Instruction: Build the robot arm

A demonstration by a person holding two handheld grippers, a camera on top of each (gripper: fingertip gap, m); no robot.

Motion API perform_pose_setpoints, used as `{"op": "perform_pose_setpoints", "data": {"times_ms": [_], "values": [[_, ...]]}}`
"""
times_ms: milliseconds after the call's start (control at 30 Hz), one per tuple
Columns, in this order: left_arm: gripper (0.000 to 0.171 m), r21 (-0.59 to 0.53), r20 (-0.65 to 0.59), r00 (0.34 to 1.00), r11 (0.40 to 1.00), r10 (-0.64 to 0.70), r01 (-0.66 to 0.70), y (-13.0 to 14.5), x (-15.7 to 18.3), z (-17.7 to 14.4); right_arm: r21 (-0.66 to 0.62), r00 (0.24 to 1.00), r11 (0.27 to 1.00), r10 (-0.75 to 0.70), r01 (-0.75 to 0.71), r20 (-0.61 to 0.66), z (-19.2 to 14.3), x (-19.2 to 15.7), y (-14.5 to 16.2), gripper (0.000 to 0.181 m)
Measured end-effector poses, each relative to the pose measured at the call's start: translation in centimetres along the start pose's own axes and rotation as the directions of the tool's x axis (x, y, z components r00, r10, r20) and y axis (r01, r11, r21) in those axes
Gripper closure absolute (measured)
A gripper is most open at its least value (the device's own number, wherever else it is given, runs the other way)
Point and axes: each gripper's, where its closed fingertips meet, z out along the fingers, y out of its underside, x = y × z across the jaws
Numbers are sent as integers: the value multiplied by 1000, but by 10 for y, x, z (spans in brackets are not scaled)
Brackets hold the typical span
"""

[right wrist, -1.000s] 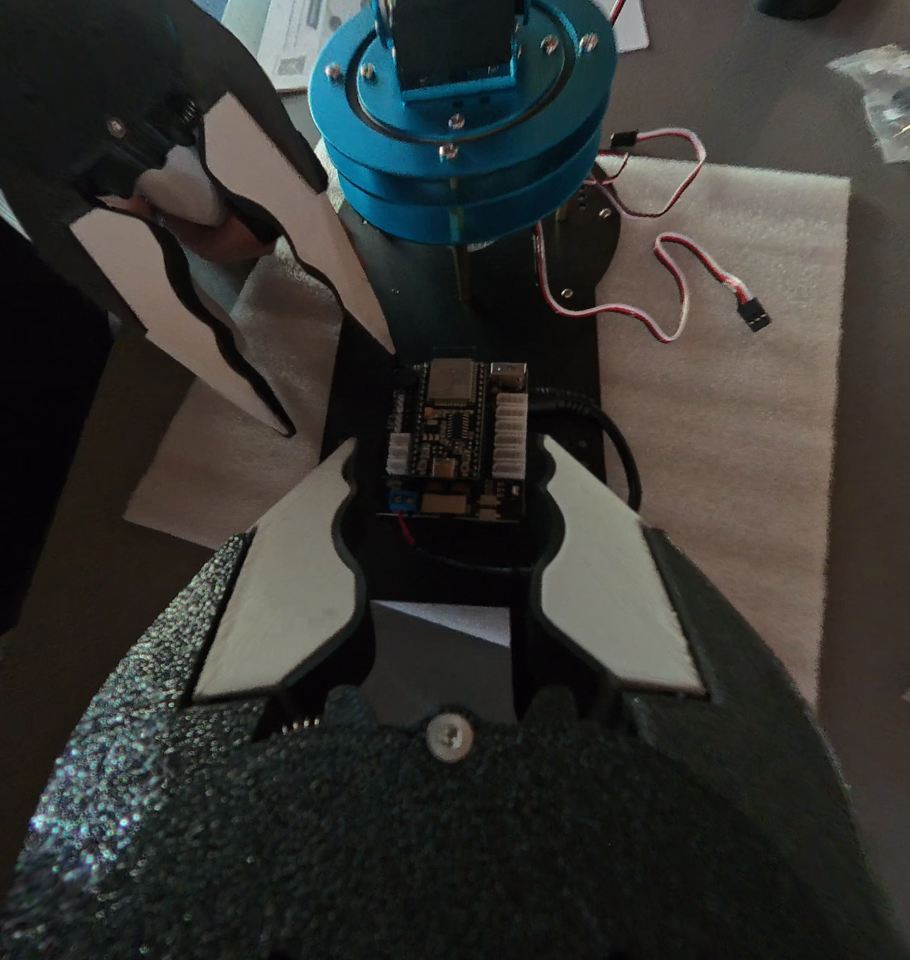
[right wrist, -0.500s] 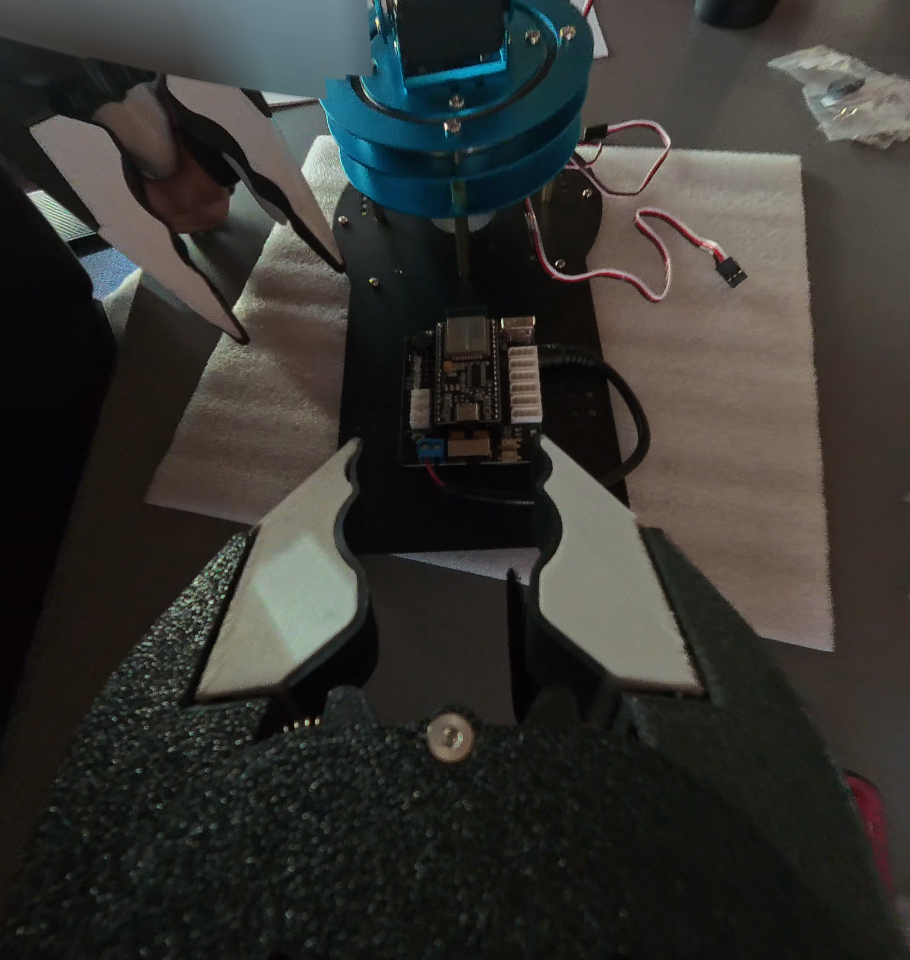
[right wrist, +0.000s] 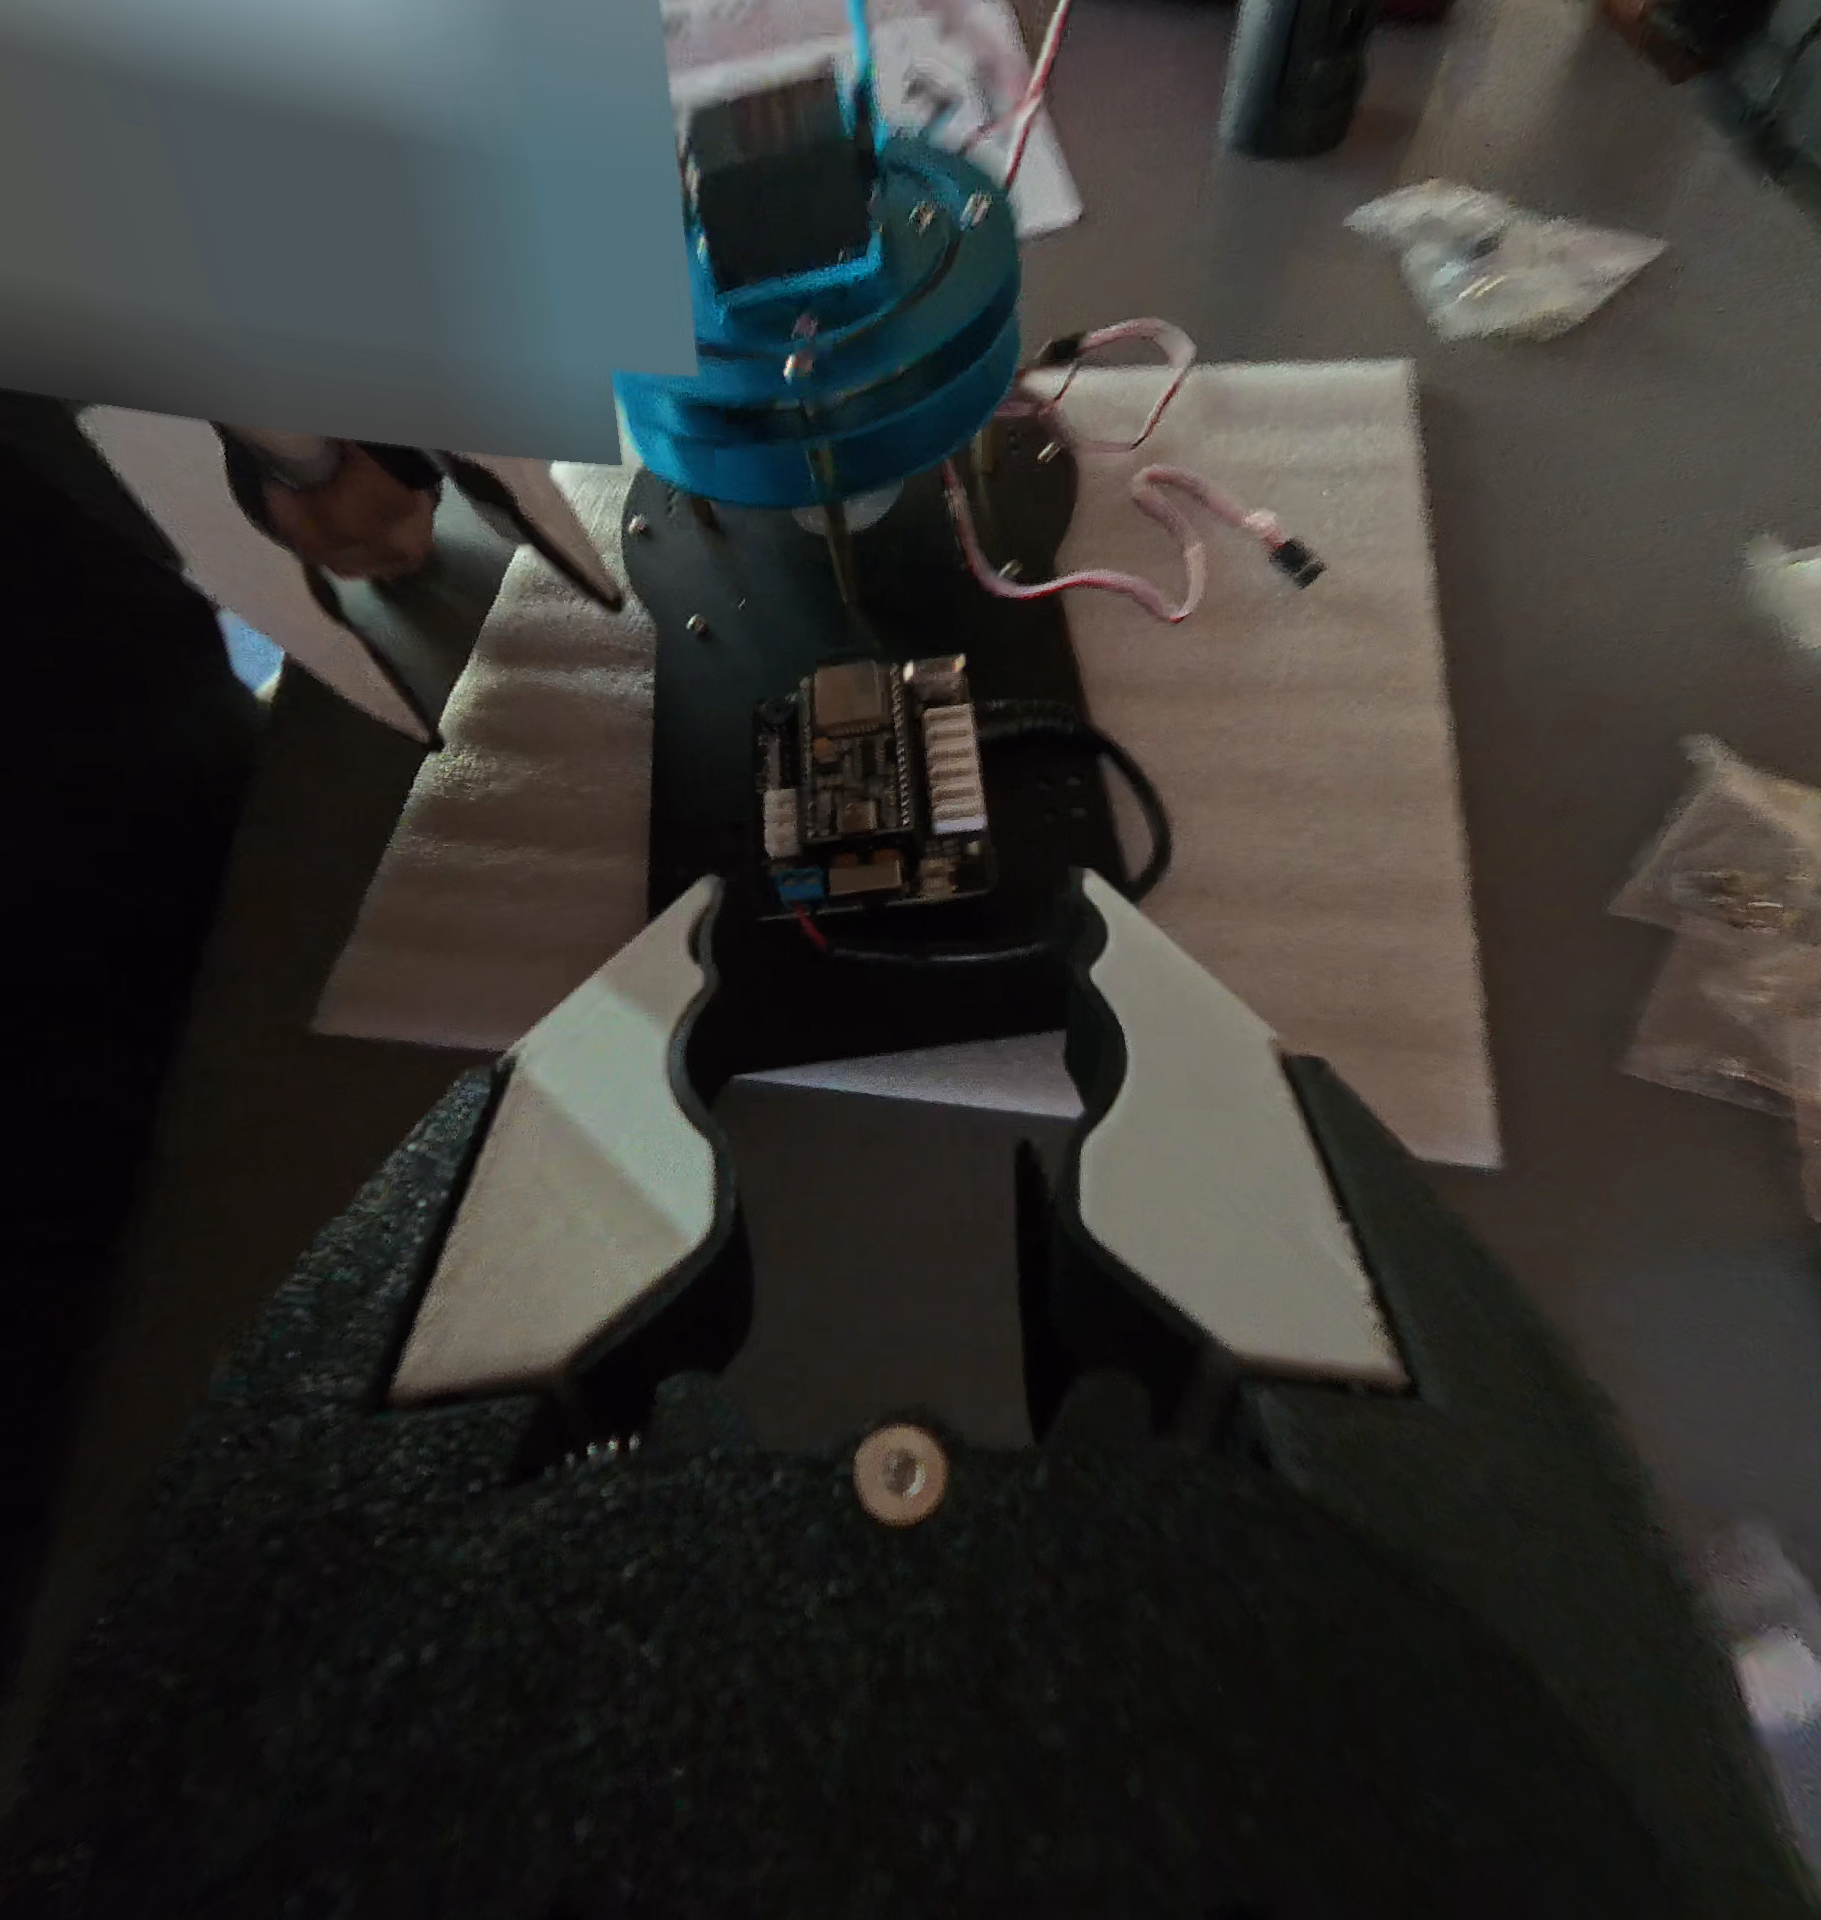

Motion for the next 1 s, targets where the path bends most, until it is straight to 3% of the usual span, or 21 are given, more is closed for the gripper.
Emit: {"op": "perform_pose_setpoints", "data": {"times_ms": [67, 133, 200, 267, 333, 400, 533, 700, 833, 1000], "values": [[116, 33, 34, 999, 999, 42, -44, -4, 1, -4, 110, 997, 993, 51, -44, -63, -30, -3, -19, 127], [116, 60, 57, 996, 996, 67, -70, -7, 4, -11, 172, 977, 981, 120, -89, -174, -70, -10, -18, 134], [117, 88, 68, 994, 992, 81, -87, -9, 11, -20, 163, 922, 980, 167, -116, -350, -121, -18, 7, 135], [118, 105, 113, 990, 990, 81, -93, -9, 12, -29, 144, 817, 977, 210, -156, -537, -177, -25, 41, 143], [118, 85, 171, 983, 993, 69, -85, -6, 8, -31, 140, 778, 951, 305, -274, -550, -196, -51, 71, 133], [118, 39, 181, 983, 999, 26, -34, -1, 6, -26, 178, 788, 911, 411, -371, -459, -177, -81, 79, 124], [116, -31, 152, 988, 999, -17, 22, 1, 10, -8, 281, 835, 879, 462, -385, -301, -98, -111, 55, 124], [114, -123, 234, 970, 992, 62, -33, 1, -14, 3, 350, 793, 832, 534, -430, -295, -37, -92, 43, 124], [114, -129, 186, 983, 992, 9, 16, 2, -17, 18, 271, 819, 887, 453, -375, -351, -5, -70, 34, 132], [113, -187, 190, 982, 981, -10, 46, 10, -20, 37, 75, 868, 947, 317, -313, -383, 27, -47, 41, 149]]}}
